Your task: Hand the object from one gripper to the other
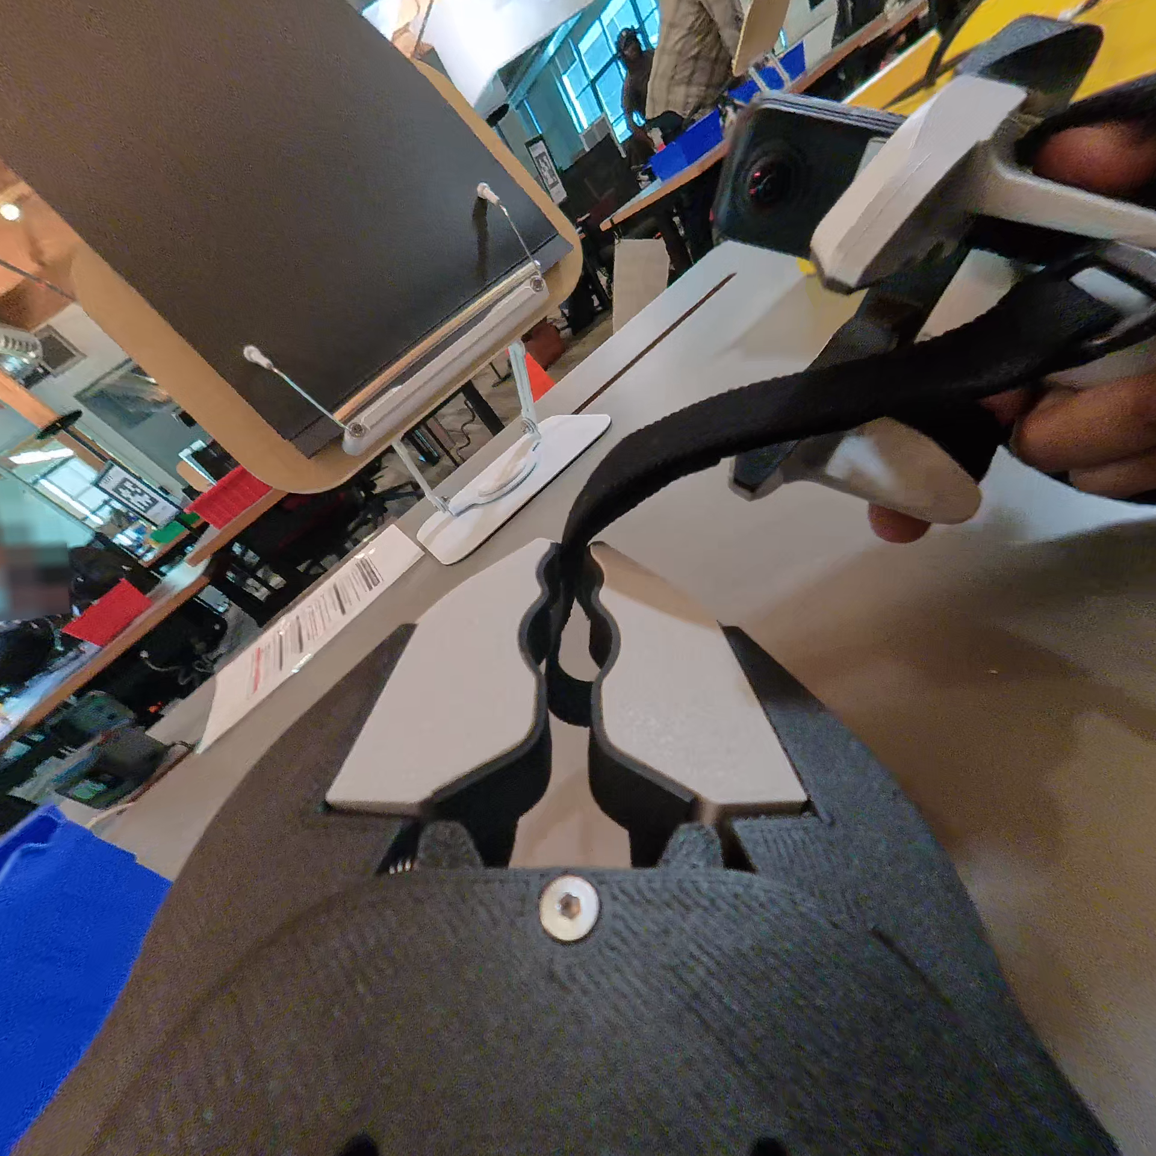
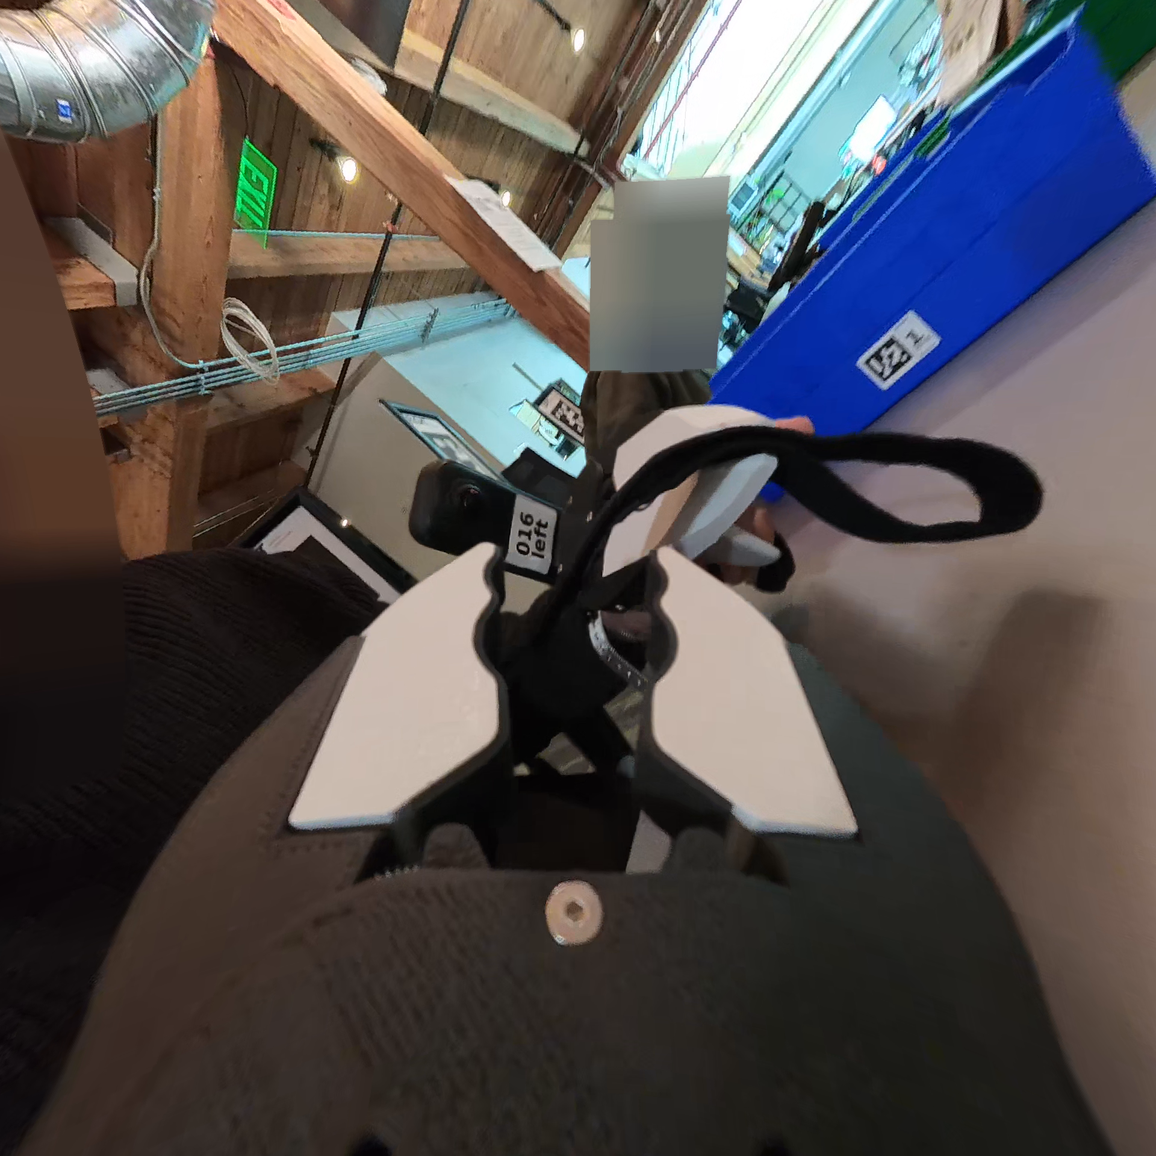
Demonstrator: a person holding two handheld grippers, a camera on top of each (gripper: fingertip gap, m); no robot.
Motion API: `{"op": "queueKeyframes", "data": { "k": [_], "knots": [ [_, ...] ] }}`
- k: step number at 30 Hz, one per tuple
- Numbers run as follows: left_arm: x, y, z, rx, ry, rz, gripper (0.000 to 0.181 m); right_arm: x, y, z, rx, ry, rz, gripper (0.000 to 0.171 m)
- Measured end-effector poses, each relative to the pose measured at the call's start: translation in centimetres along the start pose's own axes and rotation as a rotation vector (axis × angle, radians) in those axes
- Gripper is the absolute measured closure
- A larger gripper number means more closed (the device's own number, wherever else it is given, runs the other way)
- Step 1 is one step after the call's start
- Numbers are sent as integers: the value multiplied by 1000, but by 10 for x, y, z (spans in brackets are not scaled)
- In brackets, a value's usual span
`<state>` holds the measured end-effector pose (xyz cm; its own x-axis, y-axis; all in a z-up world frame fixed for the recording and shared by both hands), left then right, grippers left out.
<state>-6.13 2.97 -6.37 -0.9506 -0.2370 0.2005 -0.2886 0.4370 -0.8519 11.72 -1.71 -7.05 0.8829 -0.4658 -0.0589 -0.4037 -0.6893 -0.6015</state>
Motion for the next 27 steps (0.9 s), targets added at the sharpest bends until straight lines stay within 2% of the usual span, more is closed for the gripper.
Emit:
{"op": "queueKeyframes", "data": {
  "k": [5,11,13,16,21,27],
  "knots": [
    [7,3,-15,237,7,91,176,11,-10,-1,65,76,137,117],
    [17,9,-33,680,183,368,176,18,-15,-7,246,203,217,120],
    [19,12,-36,767,198,431,177,16,-14,-9,317,232,198,125],
    [22,11,-38,807,244,517,177,11,-10,-14,450,283,142,131],
    [17,7,-32,831,376,545,177,4,-3,-19,659,347,85,138],
    [10,4,-22,839,476,517,176,-8,10,-15,646,293,-84,151]
  ]
}}
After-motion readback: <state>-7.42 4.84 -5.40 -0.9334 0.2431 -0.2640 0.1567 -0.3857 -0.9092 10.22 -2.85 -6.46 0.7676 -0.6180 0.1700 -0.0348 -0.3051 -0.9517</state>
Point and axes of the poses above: each gripper's, where its closed fingertips meet, x back along the fingers, y out of its underside, z = x × y across the jaws, the point moved 10 cm from there along x, back along the fingers, and after that the axes turned 15 degrees about y, right-handed, at the moved point
